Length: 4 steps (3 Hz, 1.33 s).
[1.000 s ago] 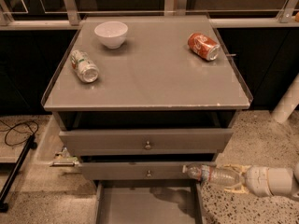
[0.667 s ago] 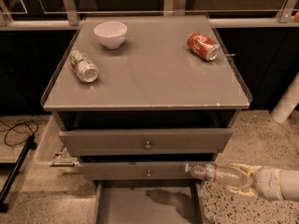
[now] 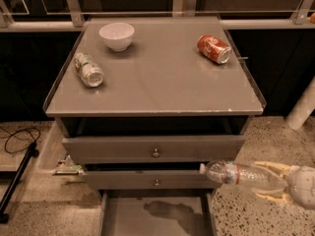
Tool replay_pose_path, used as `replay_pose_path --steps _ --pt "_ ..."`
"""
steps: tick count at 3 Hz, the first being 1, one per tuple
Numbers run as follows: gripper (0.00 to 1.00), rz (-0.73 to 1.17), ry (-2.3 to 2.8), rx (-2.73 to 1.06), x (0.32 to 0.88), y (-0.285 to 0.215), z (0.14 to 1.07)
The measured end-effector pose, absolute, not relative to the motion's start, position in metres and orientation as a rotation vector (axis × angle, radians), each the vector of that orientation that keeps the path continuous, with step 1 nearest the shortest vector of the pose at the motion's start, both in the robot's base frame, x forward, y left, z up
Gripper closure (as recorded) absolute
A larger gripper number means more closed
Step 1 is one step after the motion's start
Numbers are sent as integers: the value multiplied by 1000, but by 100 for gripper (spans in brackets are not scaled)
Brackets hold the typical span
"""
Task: Pick water bottle from bottom drawer and place on counter
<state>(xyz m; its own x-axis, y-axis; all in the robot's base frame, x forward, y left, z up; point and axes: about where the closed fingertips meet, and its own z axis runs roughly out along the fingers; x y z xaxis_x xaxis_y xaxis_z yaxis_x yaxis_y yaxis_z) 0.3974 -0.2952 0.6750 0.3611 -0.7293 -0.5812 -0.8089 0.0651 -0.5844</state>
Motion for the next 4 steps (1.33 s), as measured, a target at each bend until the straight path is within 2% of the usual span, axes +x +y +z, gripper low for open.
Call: replay_pose_path --steps 2,3,4 --pt "100 67 1278 -1790 419 -246 802" --pt "100 102 1218 -1823 438 -209 858" --pt "100 169 1169 -1776 463 -197 901"
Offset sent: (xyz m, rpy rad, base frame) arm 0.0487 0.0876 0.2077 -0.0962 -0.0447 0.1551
